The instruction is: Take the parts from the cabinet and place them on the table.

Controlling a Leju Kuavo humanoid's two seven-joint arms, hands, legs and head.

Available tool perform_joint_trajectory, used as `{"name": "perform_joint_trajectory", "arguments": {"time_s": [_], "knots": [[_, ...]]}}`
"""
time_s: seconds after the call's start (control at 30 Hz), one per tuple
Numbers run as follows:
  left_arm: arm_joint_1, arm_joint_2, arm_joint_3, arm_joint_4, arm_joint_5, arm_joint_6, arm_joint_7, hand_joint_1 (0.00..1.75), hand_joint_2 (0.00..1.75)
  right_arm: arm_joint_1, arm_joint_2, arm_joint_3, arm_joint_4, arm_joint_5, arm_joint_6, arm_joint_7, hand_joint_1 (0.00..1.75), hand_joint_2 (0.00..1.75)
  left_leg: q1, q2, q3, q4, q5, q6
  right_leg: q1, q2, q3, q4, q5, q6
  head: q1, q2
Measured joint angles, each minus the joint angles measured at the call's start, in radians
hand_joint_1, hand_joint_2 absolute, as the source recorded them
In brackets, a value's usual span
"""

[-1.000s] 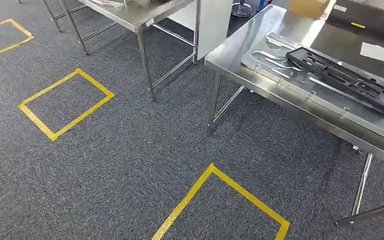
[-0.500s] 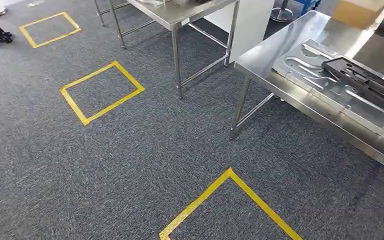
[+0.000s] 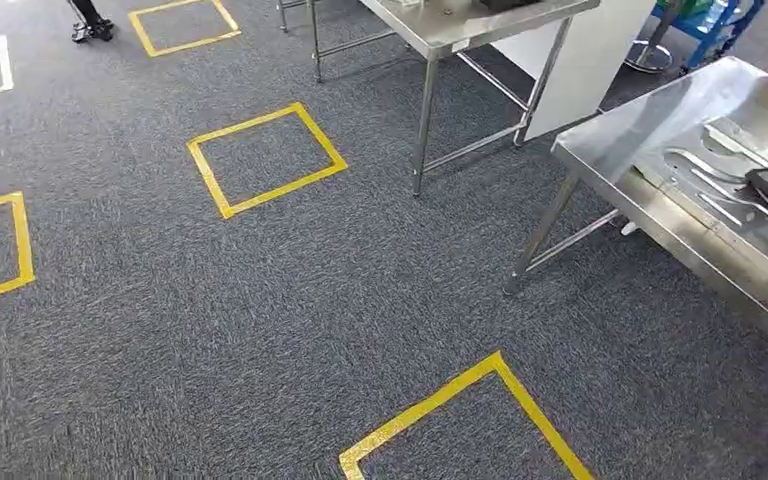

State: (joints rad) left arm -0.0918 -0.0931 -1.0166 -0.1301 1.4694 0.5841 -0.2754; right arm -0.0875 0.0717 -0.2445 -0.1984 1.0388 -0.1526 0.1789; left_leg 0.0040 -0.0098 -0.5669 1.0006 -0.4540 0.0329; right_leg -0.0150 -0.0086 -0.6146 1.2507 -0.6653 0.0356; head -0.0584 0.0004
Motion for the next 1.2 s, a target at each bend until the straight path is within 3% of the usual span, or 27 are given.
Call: {"name": "perform_joint_trajectory", "arguments": {"time_s": [0.03,0.07,0.13,0.17,0.2,0.23,0.33,0.37,0.4,0.43,0.5,0.53,0.57,0.6,0.63,0.67,0.7,0.73,0.87,0.9,0.93,0.97,1.03,1.07,1.13,1.17,1.2], "knots": [[0.001,-0.002,0.005,0.000,0.000,0.005,0.000,0.00,0.00,0.000,0.003,0.004,0.000,0.004,0.002,0.000,0.00,0.00,-0.002,-0.014,-0.001,0.001,0.001,0.001,0.000,0.002,-0.025,0.047,-0.007,-0.001,0.000,0.000],[0.002,-0.003,0.007,0.000,0.000,0.008,0.000,0.00,0.00,0.000,0.006,0.009,0.000,0.006,0.005,0.000,0.00,0.00,-0.005,-0.029,-0.001,0.002,0.001,0.001,0.001,0.004,-0.030,0.049,0.010,-0.004,0.000,0.000],[0.002,-0.008,0.010,0.000,0.000,0.017,-0.002,0.00,0.00,-0.001,0.010,0.017,0.001,0.018,0.013,0.002,0.00,0.00,-0.007,-0.060,0.002,0.006,0.001,0.001,0.003,0.015,0.022,-0.078,0.103,-0.015,0.000,0.000],[0.002,-0.010,0.013,0.000,0.000,0.027,-0.001,0.00,0.00,-0.002,0.011,0.021,0.001,0.029,0.018,0.005,0.00,0.00,-0.008,-0.073,0.004,0.007,0.001,0.000,0.003,0.035,0.061,-0.166,0.150,-0.022,0.000,0.000],[0.002,-0.013,0.015,0.000,0.000,0.038,0.002,0.00,0.00,-0.001,0.011,0.026,0.001,0.043,0.023,0.009,0.00,0.00,-0.006,-0.080,0.001,0.007,0.001,-0.001,0.003,0.083,0.083,-0.224,0.159,-0.030,0.000,0.000],[0.000,-0.015,0.018,0.000,0.000,0.052,0.008,0.00,0.00,-0.001,0.011,0.034,0.002,0.056,0.028,0.018,0.00,0.00,-0.012,-0.092,-0.005,0.014,0.001,-0.008,0.002,0.093,0.088,-0.243,0.156,-0.030,0.000,0.000],[0.006,-0.021,0.030,0.000,0.000,0.069,0.028,0.00,0.00,-0.011,0.032,0.057,0.002,0.088,0.023,0.049,0.00,0.00,-0.002,-0.122,-0.013,0.004,0.013,-0.029,0.011,0.065,0.086,-0.241,0.161,-0.038,0.000,0.000],[0.006,-0.021,0.031,0.000,0.000,0.071,0.031,0.00,0.00,-0.011,0.039,0.064,0.002,0.096,0.021,0.055,0.00,0.00,-0.005,-0.113,-0.016,0.012,0.009,-0.033,-0.004,0.050,0.092,-0.260,0.171,-0.049,-0.001,0.000],[0.006,-0.021,0.031,0.000,0.000,0.071,0.032,0.00,0.00,-0.012,0.043,0.070,0.002,0.099,0.020,0.056,0.00,0.00,-0.009,-0.052,-0.025,0.035,-0.010,-0.036,0.001,0.037,0.097,-0.267,0.173,-0.054,0.000,0.000],[0.004,-0.022,0.032,0.000,0.000,0.073,0.033,0.00,0.00,-0.011,0.050,0.074,0.002,0.103,0.019,0.057,0.00,0.00,-0.007,-0.022,-0.053,0.092,-0.049,-0.041,0.003,0.024,0.096,-0.267,0.174,-0.060,-0.001,0.000],[0.003,-0.022,0.032,0.000,0.000,0.073,0.035,0.00,0.00,-0.010,0.056,0.079,0.002,0.104,0.019,0.057,0.00,0.00,-0.001,-0.006,-0.124,0.247,-0.126,-0.050,0.006,-0.006,0.094,-0.266,0.173,-0.061,-0.001,0.000],[0.003,-0.022,0.032,0.000,0.000,0.073,0.037,0.00,0.00,-0.010,0.058,0.083,0.003,0.105,0.018,0.056,0.00,0.00,0.002,-0.004,-0.151,0.306,-0.144,-0.055,0.006,-0.022,0.092,-0.265,0.172,-0.061,-0.001,0.000],[0.005,-0.022,0.032,0.000,0.000,0.073,0.037,0.00,0.00,-0.011,0.059,0.085,0.003,0.107,0.017,0.049,0.00,0.00,0.007,-0.001,-0.153,0.315,-0.136,-0.059,0.006,-0.036,0.092,-0.264,0.172,-0.060,-0.001,0.000],[0.007,-0.022,0.032,0.000,0.000,0.074,0.037,0.00,0.00,-0.012,0.061,0.086,0.003,0.108,0.016,0.045,0.00,0.00,0.011,0.005,-0.129,0.272,-0.106,-0.062,0.006,-0.049,0.092,-0.262,0.170,-0.058,-0.001,0.000],[0.007,-0.022,0.032,0.000,0.000,0.074,0.036,0.00,0.00,-0.013,0.063,0.087,0.003,0.110,0.016,0.041,0.00,0.00,0.014,0.014,-0.084,0.190,-0.064,-0.065,0.005,-0.062,0.093,-0.259,0.168,-0.054,-0.001,0.000],[0.006,-0.022,0.032,0.000,0.000,0.074,0.032,0.00,0.00,-0.016,0.067,0.089,0.003,0.110,0.016,0.037,0.00,0.00,0.016,0.037,-0.027,0.091,-0.023,-0.066,0.004,-0.073,0.095,-0.256,0.164,-0.050,-0.001,0.000],[0.005,-0.023,0.033,0.000,0.000,0.074,0.029,0.00,0.00,-0.018,0.070,0.091,0.003,0.113,0.016,0.035,0.00,0.00,0.015,0.083,0.012,0.015,-0.018,-0.065,0.007,-0.082,0.097,-0.251,0.159,-0.043,-0.001,0.000],[0.003,-0.024,0.033,0.000,0.000,0.073,0.028,0.00,0.00,-0.019,0.070,0.092,0.003,0.114,0.016,0.035,0.00,0.00,0.006,0.088,0.015,0.013,-0.020,-0.056,0.013,-0.090,0.095,-0.248,0.155,-0.036,-0.001,0.000],[0.009,-0.027,0.035,0.000,0.000,0.073,0.020,0.00,0.00,-0.025,0.076,0.097,0.003,0.121,0.019,0.039,0.00,0.00,0.004,0.042,0.006,0.007,-0.008,-0.028,0.007,-0.120,0.099,-0.246,0.151,-0.014,-0.001,0.000],[0.009,-0.027,0.037,0.000,0.000,0.073,0.020,0.00,0.00,-0.026,0.077,0.099,0.003,0.125,0.023,0.047,0.00,0.00,0.007,0.034,0.006,0.003,-0.004,-0.023,0.000,-0.074,0.095,-0.228,0.133,-0.007,0.000,0.000],[0.007,-0.027,0.038,0.000,0.000,0.072,0.021,0.00,0.00,-0.025,0.077,0.099,0.003,0.127,0.026,0.052,0.00,0.00,0.007,0.026,0.003,0.003,-0.001,-0.017,0.000,-0.030,0.069,-0.174,0.094,-0.006,0.000,0.000],[0.007,-0.027,0.039,0.000,0.000,0.073,0.023,0.00,0.00,-0.025,0.077,0.100,0.003,0.127,0.028,0.056,0.00,0.00,0.006,0.016,0.000,0.003,0.001,-0.014,0.001,-0.009,0.030,-0.092,0.049,-0.006,0.000,0.000],[0.007,-0.027,0.039,0.000,0.000,0.073,0.025,0.00,0.00,-0.023,0.077,0.100,0.003,0.127,0.029,0.059,0.00,0.00,0.002,-0.006,-0.005,0.003,0.004,-0.009,0.003,0.001,-0.042,0.058,-0.005,-0.007,0.000,0.000],[0.008,-0.028,0.040,0.000,0.000,0.073,0.025,0.00,0.00,-0.024,0.077,0.101,0.003,0.127,0.029,0.059,0.00,0.00,0.000,-0.021,-0.005,0.003,0.005,-0.008,0.003,0.003,-0.051,0.076,0.005,-0.010,0.000,0.000],[0.008,-0.029,0.042,0.000,0.000,0.073,0.027,0.00,0.00,-0.025,0.077,0.101,0.003,0.127,0.029,0.062,0.00,0.00,-0.002,-0.054,-0.002,0.005,0.006,-0.009,0.003,0.008,-0.002,-0.030,0.086,-0.021,0.000,0.000],[0.008,-0.029,0.043,0.000,0.000,0.073,0.030,0.00,0.00,-0.025,0.077,0.101,0.003,0.127,0.029,0.064,0.00,0.00,-0.002,-0.069,0.000,0.005,0.006,-0.010,0.005,0.025,0.042,-0.121,0.135,-0.028,0.000,0.000],[0.008,-0.032,0.045,0.000,0.000,0.073,0.031,0.00,0.00,-0.024,0.076,0.102,0.003,0.127,0.029,0.067,0.00,0.00,-0.001,-0.081,0.000,0.005,0.008,-0.012,0.008,0.066,0.079,-0.205,0.170,-0.037,0.000,0.000]]}}
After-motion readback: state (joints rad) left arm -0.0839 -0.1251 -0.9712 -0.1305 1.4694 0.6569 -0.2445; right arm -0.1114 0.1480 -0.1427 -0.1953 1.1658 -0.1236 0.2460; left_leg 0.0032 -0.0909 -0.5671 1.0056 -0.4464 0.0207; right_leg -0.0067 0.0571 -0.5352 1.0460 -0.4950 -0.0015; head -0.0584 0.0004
